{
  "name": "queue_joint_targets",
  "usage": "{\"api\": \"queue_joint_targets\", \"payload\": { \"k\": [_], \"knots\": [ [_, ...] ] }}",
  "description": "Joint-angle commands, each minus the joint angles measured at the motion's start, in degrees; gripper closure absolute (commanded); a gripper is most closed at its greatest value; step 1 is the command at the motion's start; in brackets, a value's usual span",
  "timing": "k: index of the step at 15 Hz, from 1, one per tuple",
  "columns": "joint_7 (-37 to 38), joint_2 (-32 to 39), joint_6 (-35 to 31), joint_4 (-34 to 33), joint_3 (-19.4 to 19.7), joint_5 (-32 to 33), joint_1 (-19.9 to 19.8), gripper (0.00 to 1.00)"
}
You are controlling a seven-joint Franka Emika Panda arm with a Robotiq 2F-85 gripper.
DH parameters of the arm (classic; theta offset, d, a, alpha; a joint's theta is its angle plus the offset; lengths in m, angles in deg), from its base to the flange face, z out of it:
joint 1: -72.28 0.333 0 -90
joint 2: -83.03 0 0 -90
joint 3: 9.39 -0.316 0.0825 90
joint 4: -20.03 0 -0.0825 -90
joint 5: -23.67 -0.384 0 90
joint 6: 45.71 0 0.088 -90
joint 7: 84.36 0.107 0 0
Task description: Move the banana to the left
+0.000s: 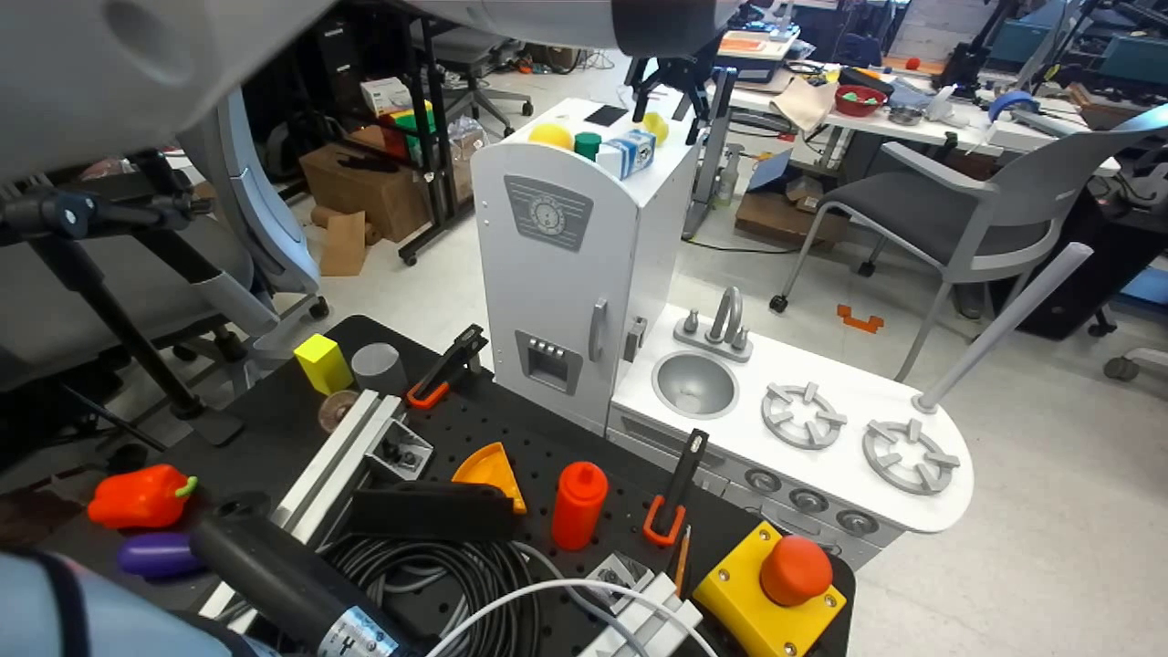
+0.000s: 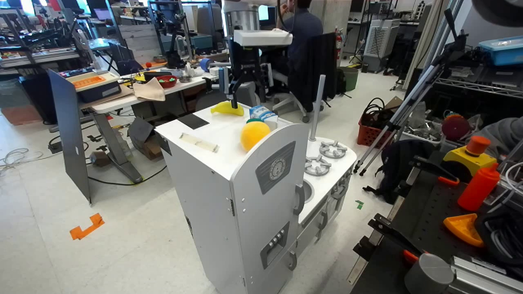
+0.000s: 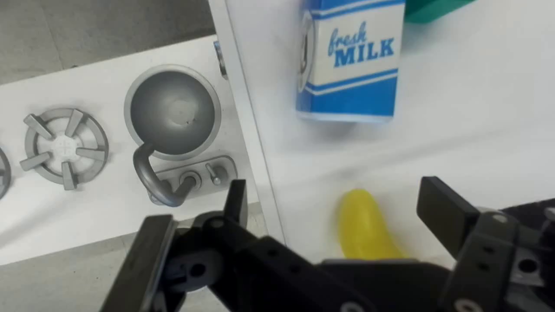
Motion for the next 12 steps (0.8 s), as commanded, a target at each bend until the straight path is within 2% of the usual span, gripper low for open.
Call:
{"api": "queue_joint_targets", "payload": {
  "k": [1,7,8,10,12],
  "knots": [
    [-1.35,2.79,-5.33,-2.95,0.07,0.54,0.51,0.00],
    [-2.34,4.56,-11.96,-2.60,-0.39,0.21,0.55,0.00],
    [-2.05,4.55,-11.89,-2.52,-0.10,0.48,0.66,0.25],
    [-1.82,4.36,-11.60,-2.45,0.30,0.88,0.71,0.33],
    [-1.82,4.20,-11.51,-2.46,0.55,1.23,0.65,0.50]
  ]
}}
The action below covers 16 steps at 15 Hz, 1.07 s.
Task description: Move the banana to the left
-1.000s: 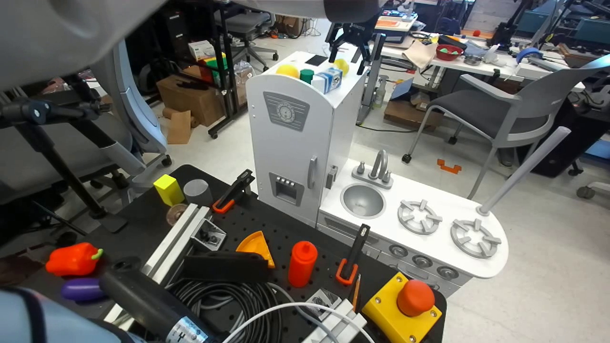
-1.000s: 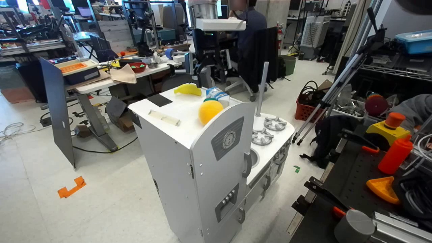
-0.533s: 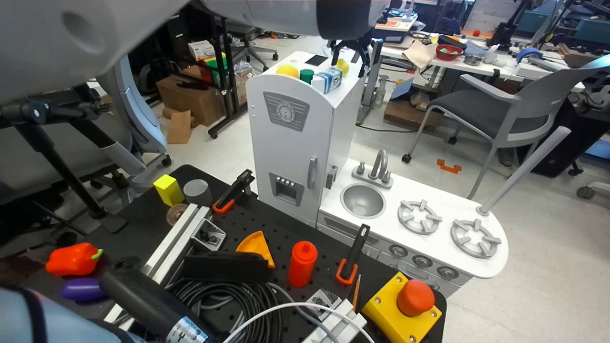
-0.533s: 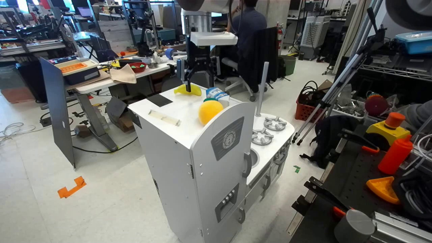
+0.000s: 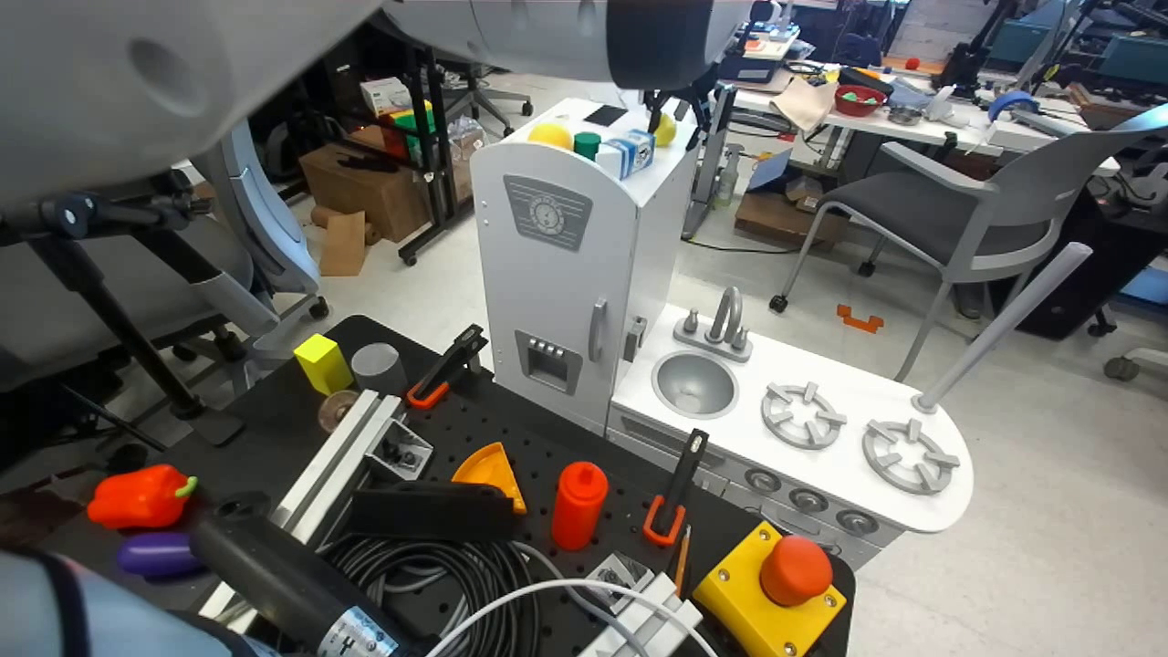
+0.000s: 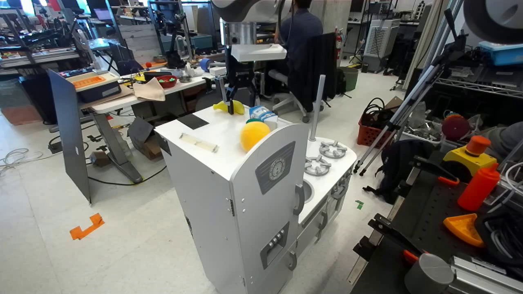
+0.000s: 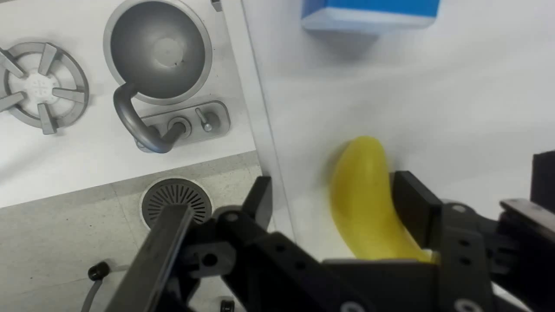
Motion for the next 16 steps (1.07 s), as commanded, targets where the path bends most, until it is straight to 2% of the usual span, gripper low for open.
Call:
{"api": "queue_joint_targets", "payload": {
  "k": [1,2,3,5,6,9,11,16],
  "knots": [
    [-0.34,1.46,-1.46,-1.92,0.15,0.43,0.36,0.58],
    [-0.20,1.40,-1.47,-1.93,0.31,0.54,0.38,0.65],
    [0.05,4.13,0.89,-7.06,-0.06,1.02,0.25,0.73],
    [0.08,4.62,0.82,-8.21,0.13,1.26,0.38,0.87],
    [0.34,1.51,-1.98,-2.48,0.38,1.50,0.59,0.95],
    [0.73,1.49,-2.44,-2.52,0.58,1.78,0.84,0.93],
    [0.51,0.73,-0.51,-2.06,0.22,1.69,0.87,0.93],
    [-2.41,-2.26,9.79,-1.18,-2.39,0.27,1.70,0.93]
  ]
}}
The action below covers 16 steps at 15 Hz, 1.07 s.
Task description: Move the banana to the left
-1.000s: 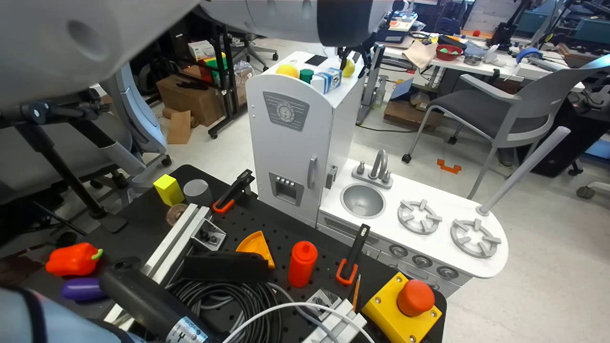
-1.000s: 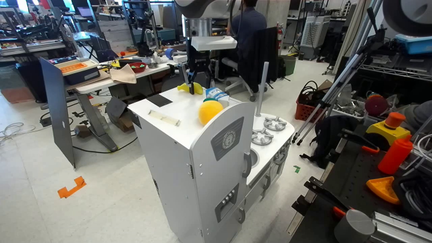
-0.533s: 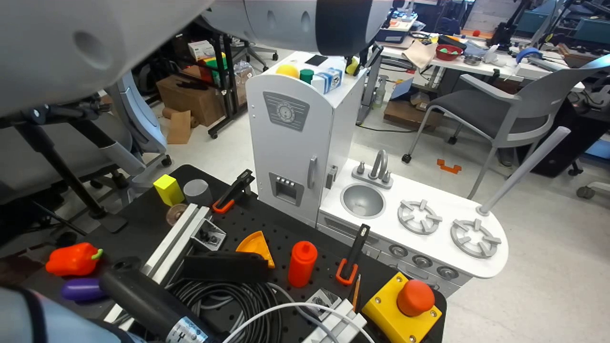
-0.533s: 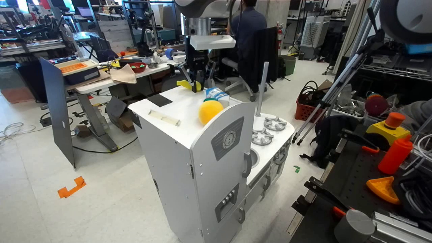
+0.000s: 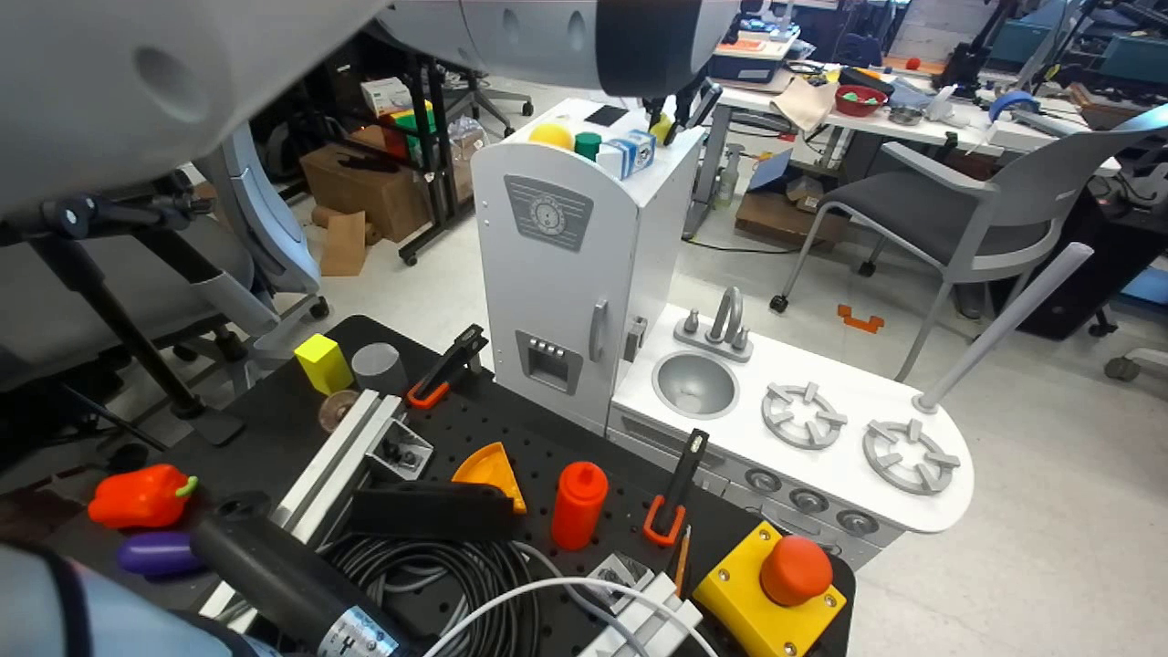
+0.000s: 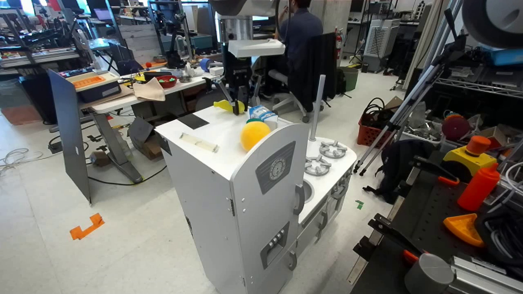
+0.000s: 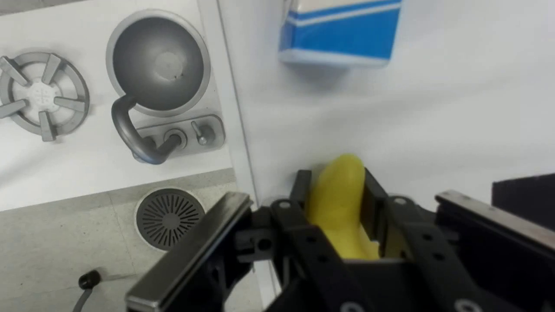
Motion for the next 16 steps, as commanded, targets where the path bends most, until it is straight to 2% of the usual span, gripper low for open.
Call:
{"api": "queue_joint_targets", "payload": {
  "k": [1,4,10,16],
  "knots": [
    [-2.10,-3.19,6.24,1.69,-2.05,-0.55,1.17,0.93],
    [-1.51,-4.07,8.44,1.26,-2.76,-0.45,3.18,0.93],
    [-0.61,-3.93,8.50,1.53,-2.65,0.16,7.38,0.93],
    [0.07,-1.22,11.93,-0.90,-2.26,0.51,8.69,0.93]
  ]
}}
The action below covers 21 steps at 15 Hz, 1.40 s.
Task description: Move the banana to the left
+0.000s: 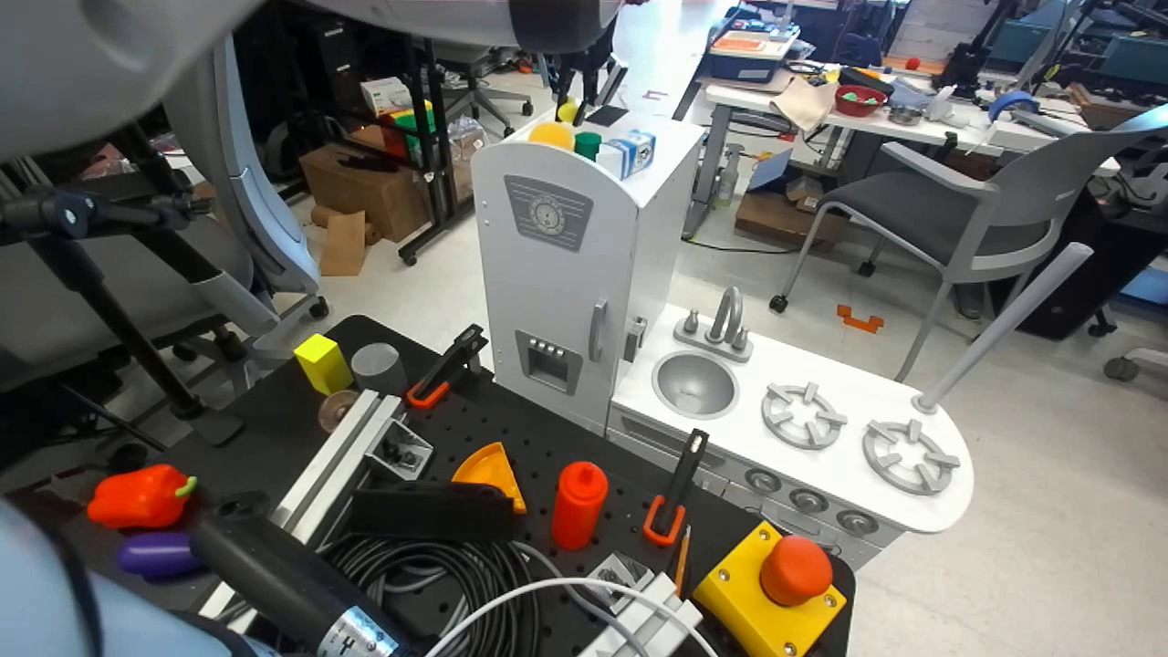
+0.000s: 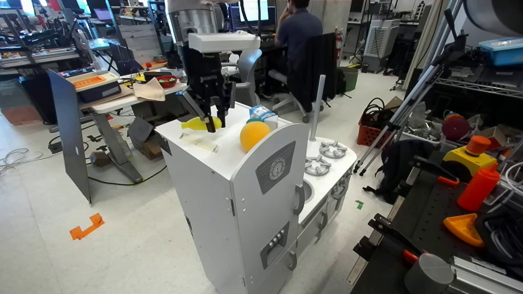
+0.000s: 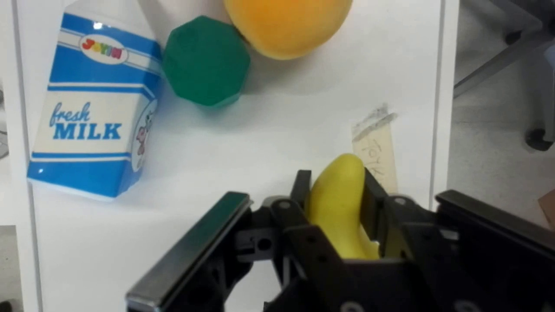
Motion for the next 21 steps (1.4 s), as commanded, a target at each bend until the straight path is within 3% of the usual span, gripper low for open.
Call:
{"api": "queue_joint_targets", "payload": {
  "k": [1,9,10,12,17,21],
  "knots": [
    [1.06,1.28,3.09,-1.74,0.11,0.55,0.30,0.93],
    [2.17,2.24,5.19,-1.83,0.02,0.30,0.12,0.93],
    [2.86,2.26,5.02,-1.90,0.25,0.46,0.22,0.45],
    [3.16,2.37,4.36,-2.23,0.43,0.67,0.30,0.38],
    [3.06,0.38,1.86,-0.23,0.98,1.68,0.64,0.02],
    [2.64,-1.29,-1.46,-0.48,1.39,3.22,1.32,0.00]
  ]
}}
